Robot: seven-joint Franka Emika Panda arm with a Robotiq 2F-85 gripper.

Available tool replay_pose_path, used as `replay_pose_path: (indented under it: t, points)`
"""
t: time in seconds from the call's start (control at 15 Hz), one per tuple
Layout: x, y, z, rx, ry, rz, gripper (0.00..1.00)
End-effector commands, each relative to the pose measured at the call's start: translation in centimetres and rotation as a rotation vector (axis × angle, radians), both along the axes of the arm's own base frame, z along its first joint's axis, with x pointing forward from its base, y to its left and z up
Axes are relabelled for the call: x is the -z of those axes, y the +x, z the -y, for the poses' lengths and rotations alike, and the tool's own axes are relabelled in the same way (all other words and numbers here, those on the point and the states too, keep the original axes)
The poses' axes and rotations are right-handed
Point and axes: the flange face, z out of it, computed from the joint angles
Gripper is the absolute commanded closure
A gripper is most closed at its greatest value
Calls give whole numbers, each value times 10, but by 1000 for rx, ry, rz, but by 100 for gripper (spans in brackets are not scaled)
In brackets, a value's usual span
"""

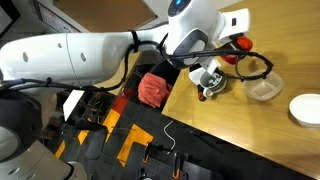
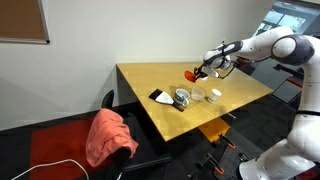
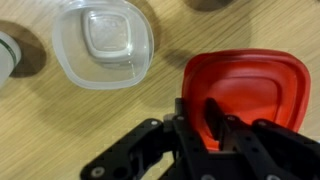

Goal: Open the Tupperware, pour the sweets into it, then close the kid

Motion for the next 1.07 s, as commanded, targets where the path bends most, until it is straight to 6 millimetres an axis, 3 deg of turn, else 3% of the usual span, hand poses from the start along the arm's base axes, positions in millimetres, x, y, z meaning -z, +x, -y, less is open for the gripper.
replay_pose_path:
  t: [0.0, 0.27, 0.53, 1.0]
  points:
    - [20, 37, -2, 39, -28, 56, 94]
    - [48, 64, -5, 62, -24, 50, 94]
    - [64, 77, -1, 95, -22, 17, 94]
    - [69, 81, 3, 69, 71, -109, 94]
